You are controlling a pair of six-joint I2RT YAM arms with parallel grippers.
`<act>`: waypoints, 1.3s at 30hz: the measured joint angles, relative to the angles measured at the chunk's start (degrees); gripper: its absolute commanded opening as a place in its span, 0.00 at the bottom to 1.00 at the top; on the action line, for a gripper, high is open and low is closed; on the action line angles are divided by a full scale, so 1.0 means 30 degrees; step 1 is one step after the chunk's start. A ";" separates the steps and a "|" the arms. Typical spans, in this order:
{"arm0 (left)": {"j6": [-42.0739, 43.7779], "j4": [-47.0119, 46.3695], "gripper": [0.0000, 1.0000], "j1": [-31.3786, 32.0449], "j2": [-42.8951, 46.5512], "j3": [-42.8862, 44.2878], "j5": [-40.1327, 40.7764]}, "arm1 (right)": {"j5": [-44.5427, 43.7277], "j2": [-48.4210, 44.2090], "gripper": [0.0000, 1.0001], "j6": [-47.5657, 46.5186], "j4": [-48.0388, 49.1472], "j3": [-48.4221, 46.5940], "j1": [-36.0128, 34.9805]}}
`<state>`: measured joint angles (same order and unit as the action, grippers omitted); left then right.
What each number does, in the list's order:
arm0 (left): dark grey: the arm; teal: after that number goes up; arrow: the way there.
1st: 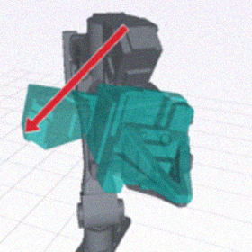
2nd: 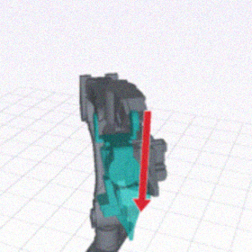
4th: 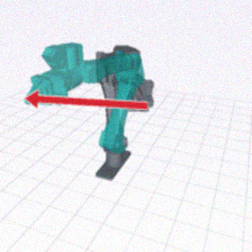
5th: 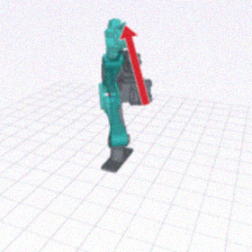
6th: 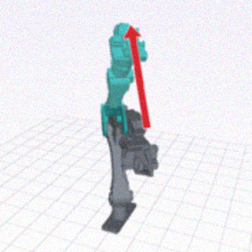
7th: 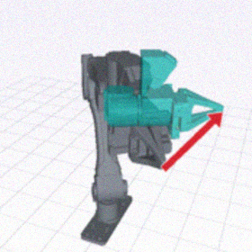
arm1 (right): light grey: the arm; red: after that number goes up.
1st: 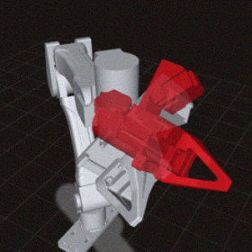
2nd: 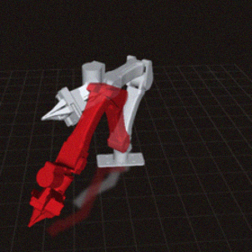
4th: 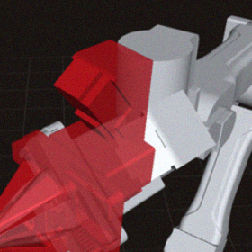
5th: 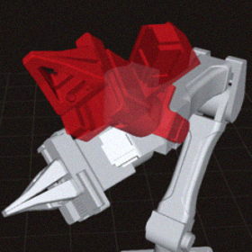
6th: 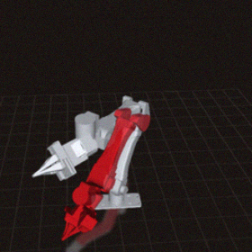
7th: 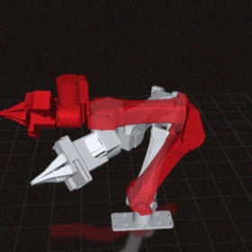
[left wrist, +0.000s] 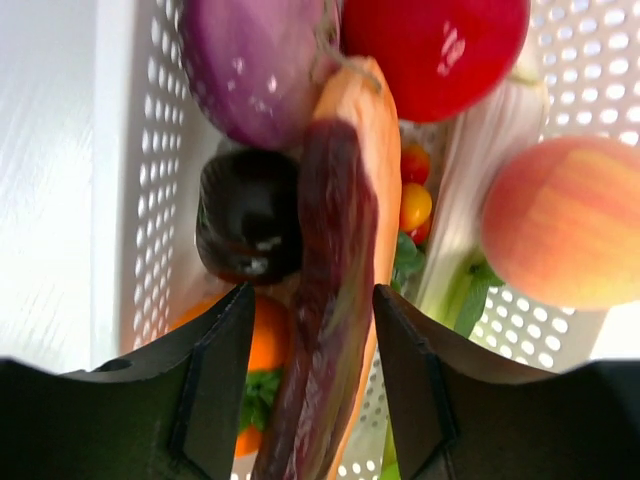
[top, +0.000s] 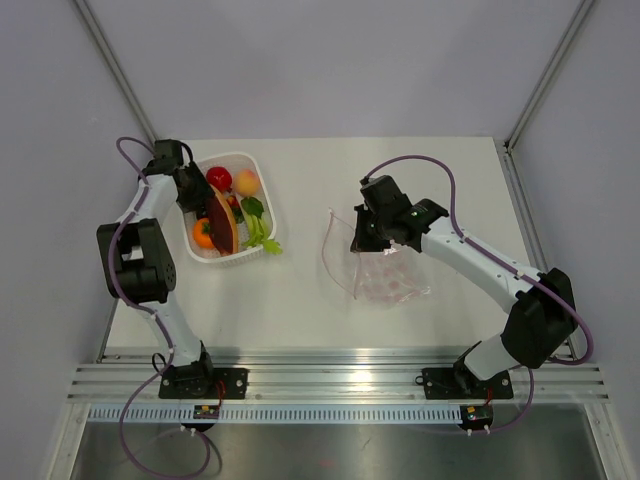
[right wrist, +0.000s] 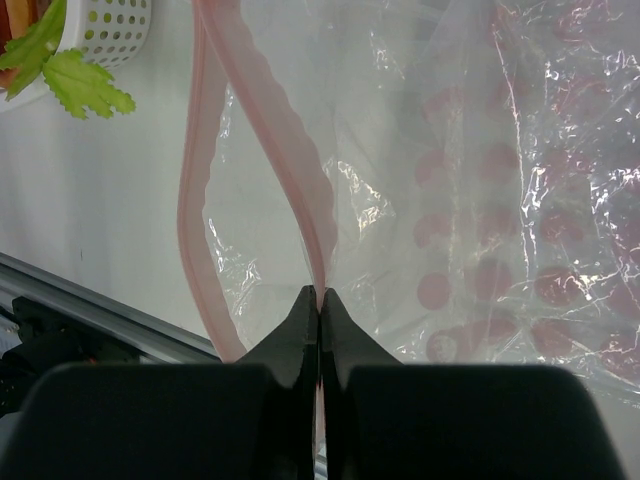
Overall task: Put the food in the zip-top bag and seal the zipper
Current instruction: Pick up the fake food from the bin.
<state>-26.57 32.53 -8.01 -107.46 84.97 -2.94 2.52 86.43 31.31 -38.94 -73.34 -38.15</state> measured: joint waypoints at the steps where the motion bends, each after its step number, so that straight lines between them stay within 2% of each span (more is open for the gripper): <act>1: 0.0000 -0.0095 0.52 -0.0073 -0.0146 0.0131 -0.0102 | 0.0000 0.0000 0.02 0.0000 -0.0029 -0.0015 0.0000; 4: -0.0007 -0.0372 0.52 -0.0175 -0.0495 0.0313 -0.0634 | -0.0007 0.0007 0.02 -0.0007 -0.0211 -0.0087 0.0000; 7: 0.0000 -0.0393 0.59 -0.0168 -0.0525 0.0313 -0.1144 | -0.0007 0.0080 0.02 -0.0007 -0.0306 -0.0160 0.0000; 9: 0.0066 -0.0481 0.68 -0.0124 -0.0437 0.0204 -0.1326 | -0.0007 0.0124 0.02 -0.0007 -0.0321 -0.0160 0.0000; 12: 0.0284 -0.0882 0.72 -0.0073 0.0481 -0.1086 -0.1158 | 0.0000 0.0131 0.02 0.0000 -0.0328 -0.0160 0.0000; 15: 0.0619 -0.0539 0.72 -0.0058 0.2412 -0.2681 -0.0867 | 0.0007 0.0131 0.02 0.0000 -0.0321 -0.0160 0.0000; 20: 0.0933 -0.0605 0.66 0.0168 0.5340 -0.4794 -0.0809 | 0.0058 0.0277 0.02 0.0000 -0.0291 -0.0160 0.0000; 28: 0.0845 -0.0729 0.57 0.0714 0.5617 -0.7344 -0.0874 | 0.0058 0.0474 0.03 0.0007 -0.0291 -0.0160 -0.0117; 30: 0.0801 -0.0823 0.52 0.0780 0.5493 -0.7388 -0.0896 | 0.0058 0.0474 0.03 0.0015 -0.0299 -0.0160 -0.0160; 32: 0.0714 -0.0976 0.43 0.0838 0.5348 -0.7388 -0.0954 | 0.0051 0.0474 0.02 0.0036 -0.0299 -0.0160 -0.0182; 33: 0.0663 -0.1027 0.33 0.0896 0.5253 -0.7388 -0.1013 | 0.0058 0.0474 0.02 0.0073 -0.0299 -0.0160 -0.0189; 35: 0.0590 -0.1107 0.21 0.0976 0.5151 -0.7388 -0.1188 | 0.0044 0.0474 0.03 0.0117 -0.0291 -0.0160 -0.0211; 36: 0.0554 -0.1180 0.11 0.1005 0.5151 -0.7380 -0.1290 | 0.0044 0.0474 0.03 0.0146 -0.0299 -0.0160 -0.0240; 38: 0.0656 -0.1217 0.00 0.1071 0.5173 -0.7278 -0.1399 | 0.0044 0.0466 0.03 0.0160 -0.0299 -0.0160 -0.0299; 39: 0.0656 -0.1158 0.00 0.1100 0.5195 -0.7191 -0.1413 | 0.0036 0.0466 0.03 0.0168 -0.0299 -0.0160 -0.0328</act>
<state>-24.60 29.06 -4.71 -91.88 63.40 -7.18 2.63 87.83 31.81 -39.83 -73.82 -39.13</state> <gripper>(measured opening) 0.077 0.030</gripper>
